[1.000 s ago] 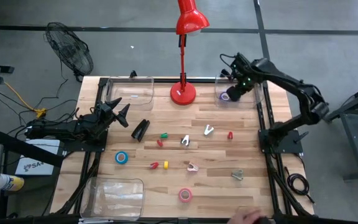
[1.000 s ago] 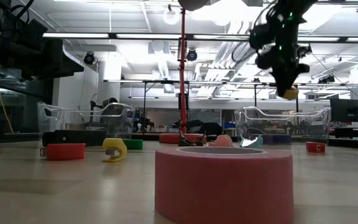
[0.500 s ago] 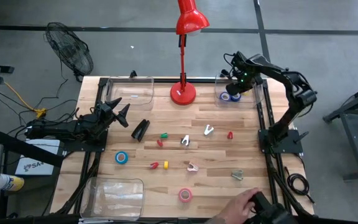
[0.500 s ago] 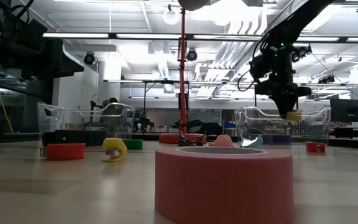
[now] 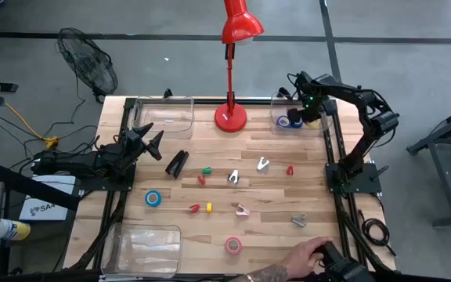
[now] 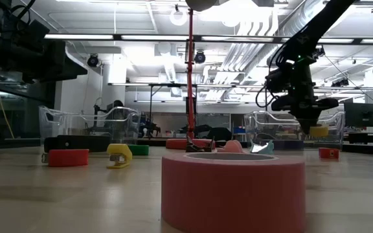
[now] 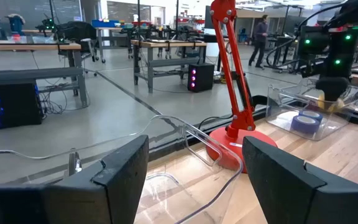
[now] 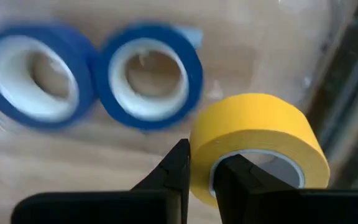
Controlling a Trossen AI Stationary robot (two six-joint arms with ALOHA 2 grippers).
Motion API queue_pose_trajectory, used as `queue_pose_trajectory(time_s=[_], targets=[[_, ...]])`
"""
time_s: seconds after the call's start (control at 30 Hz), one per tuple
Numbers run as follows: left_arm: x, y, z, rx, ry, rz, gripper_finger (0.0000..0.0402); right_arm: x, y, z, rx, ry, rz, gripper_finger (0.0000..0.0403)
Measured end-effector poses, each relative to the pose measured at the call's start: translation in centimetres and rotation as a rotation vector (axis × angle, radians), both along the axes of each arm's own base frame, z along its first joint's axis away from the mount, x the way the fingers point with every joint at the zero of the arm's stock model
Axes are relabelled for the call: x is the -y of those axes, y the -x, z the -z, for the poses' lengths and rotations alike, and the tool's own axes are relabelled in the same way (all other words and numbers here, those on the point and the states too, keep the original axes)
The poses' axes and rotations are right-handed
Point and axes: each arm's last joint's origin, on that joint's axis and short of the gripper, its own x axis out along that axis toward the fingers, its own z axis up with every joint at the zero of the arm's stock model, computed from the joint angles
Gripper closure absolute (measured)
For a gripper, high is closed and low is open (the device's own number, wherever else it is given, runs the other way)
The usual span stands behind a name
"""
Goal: Pick and place Stapler, Stapler remover, tape
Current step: Put the yellow tape into the top right transparent bin, then put the top right red stapler into the top left transparent bin
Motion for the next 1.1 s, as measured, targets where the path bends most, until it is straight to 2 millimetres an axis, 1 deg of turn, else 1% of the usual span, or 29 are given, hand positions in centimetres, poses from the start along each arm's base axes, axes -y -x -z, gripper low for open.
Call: queue_pose_trajectory(time_s=[0.13,0.27,0.83,1.1], targets=[[0.0,0.0,0.0,0.001,0.000,0.000,0.0147,0.2,0.0,0.0,0.009,0.012,0.025,0.0361],[0.0,0.0,0.0,0.000,0.000,0.000,0.0147,0.2,0.1,0.0,0.012,0.008,0.028,0.0349],[0.0,0.0,0.0,0.000,0.000,0.000,0.0147,0.2,0.2,0.0,0.021,0.006,0.024,0.0264],[0.0,0.0,0.0,0.000,0.000,0.000,0.0147,-0.3,0.4,-1.9,0.060,0.070,-0.022,0.0246]])
